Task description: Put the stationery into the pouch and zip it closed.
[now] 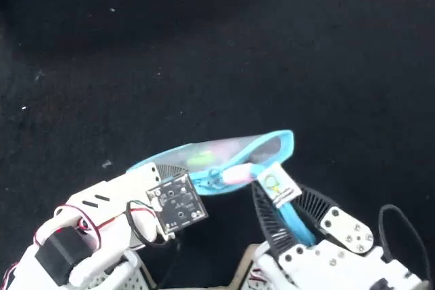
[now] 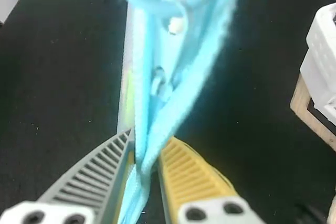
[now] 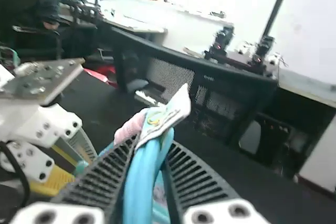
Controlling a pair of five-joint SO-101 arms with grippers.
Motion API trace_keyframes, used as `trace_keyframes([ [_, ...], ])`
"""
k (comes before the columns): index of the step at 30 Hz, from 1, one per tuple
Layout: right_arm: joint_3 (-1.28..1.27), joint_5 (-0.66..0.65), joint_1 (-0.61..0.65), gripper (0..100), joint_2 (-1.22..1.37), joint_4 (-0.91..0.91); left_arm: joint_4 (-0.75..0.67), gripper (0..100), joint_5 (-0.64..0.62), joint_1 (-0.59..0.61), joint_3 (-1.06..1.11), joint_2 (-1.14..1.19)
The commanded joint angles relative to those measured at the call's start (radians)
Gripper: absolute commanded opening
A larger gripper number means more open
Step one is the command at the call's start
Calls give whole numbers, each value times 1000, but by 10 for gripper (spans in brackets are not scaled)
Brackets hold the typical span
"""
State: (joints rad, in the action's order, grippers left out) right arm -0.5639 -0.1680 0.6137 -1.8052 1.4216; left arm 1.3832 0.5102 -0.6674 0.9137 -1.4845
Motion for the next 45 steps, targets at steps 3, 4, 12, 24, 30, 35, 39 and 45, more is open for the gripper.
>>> trace_keyframes([
  [3,39,2,-80,11,-19,118,12,30,6,8,15,11],
  [4,36,0,-101,11,-19,141,14,30,6,10,12,11],
  [12,-30,-104,-330,11,-10,201,21,30,11,157,-53,11],
  [24,-50,-97,-483,11,107,160,181,30,74,168,-58,-193],
  [30,12,-104,-396,11,341,169,207,30,68,170,8,-342],
  [35,99,-104,-287,47,475,256,163,30,2,202,25,-299],
  [39,153,-100,-272,228,538,344,153,30,-17,249,25,-296],
  [45,243,-97,-176,192,604,278,149,30,-17,447,27,-298],
])
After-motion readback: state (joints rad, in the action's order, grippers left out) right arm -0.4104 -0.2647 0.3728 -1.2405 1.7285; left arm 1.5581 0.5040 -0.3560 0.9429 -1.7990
